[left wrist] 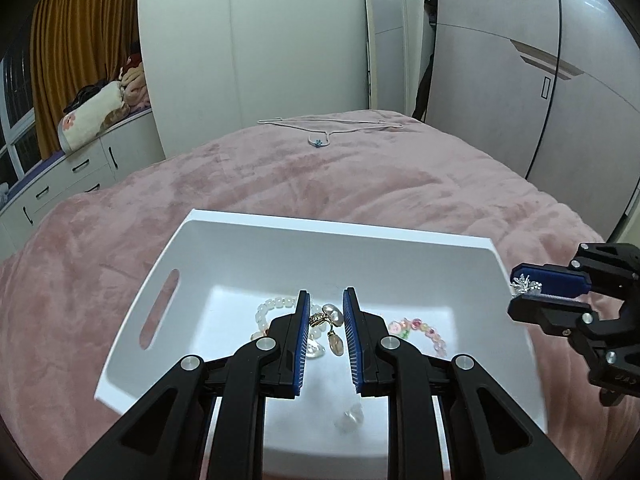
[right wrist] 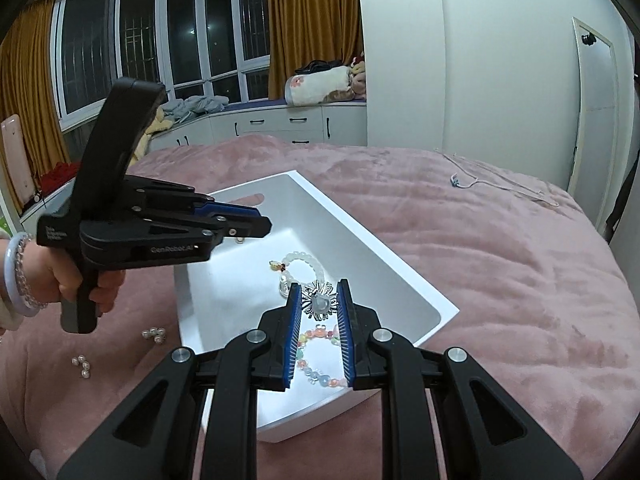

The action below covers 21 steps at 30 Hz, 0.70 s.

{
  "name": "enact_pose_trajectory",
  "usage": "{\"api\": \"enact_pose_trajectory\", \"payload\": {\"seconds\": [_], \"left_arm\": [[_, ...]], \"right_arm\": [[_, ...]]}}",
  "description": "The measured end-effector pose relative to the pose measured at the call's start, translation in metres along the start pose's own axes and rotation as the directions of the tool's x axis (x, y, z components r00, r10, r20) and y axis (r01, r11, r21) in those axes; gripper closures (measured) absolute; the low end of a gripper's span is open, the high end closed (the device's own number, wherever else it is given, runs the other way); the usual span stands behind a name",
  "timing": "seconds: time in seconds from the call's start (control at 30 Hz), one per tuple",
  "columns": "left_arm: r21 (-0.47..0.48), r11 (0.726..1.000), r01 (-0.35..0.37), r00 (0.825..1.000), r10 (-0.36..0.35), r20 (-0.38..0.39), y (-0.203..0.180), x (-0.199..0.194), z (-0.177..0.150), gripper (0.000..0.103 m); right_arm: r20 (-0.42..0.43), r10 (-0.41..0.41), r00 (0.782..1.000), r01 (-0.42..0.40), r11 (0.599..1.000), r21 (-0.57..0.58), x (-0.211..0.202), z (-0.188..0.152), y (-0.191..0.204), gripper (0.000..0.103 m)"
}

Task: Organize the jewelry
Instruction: 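Open the left tool over the box while the right tool releases the brooch inside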

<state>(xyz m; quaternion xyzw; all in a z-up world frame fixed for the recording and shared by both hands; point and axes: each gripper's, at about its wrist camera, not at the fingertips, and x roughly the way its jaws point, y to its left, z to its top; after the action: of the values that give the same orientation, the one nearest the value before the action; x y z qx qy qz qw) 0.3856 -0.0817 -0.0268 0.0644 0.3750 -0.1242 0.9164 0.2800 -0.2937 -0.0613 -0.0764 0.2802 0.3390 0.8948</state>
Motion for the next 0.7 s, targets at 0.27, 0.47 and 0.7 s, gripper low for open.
{"api": "enact_pose_trajectory", "payload": {"seconds": [0.27,0.47,0.7], "left_arm": [[-0.005,1.0,-0.024,0.999,0.024,0.044,0.0,0.019,-0.009,0.081],[-0.013,0.999,-0.039,0.994,0.041,0.105,-0.001,0.012,-0.008,0.06],[0.014,0.998,-0.069,0.985,0.066,0.162,-0.006,-0.002,-0.005,0.047]], "right_arm": [[-0.013,0.012,1.0,-0.012,0.999,-0.04,0.024,0.0,-0.005,0.084],[0.009,0.009,1.0,-0.009,0.999,-0.042,0.03,0.001,-0.002,0.074],[0.047,0.009,0.999,-0.008,0.999,-0.033,0.023,0.013,0.002,0.057]]}}
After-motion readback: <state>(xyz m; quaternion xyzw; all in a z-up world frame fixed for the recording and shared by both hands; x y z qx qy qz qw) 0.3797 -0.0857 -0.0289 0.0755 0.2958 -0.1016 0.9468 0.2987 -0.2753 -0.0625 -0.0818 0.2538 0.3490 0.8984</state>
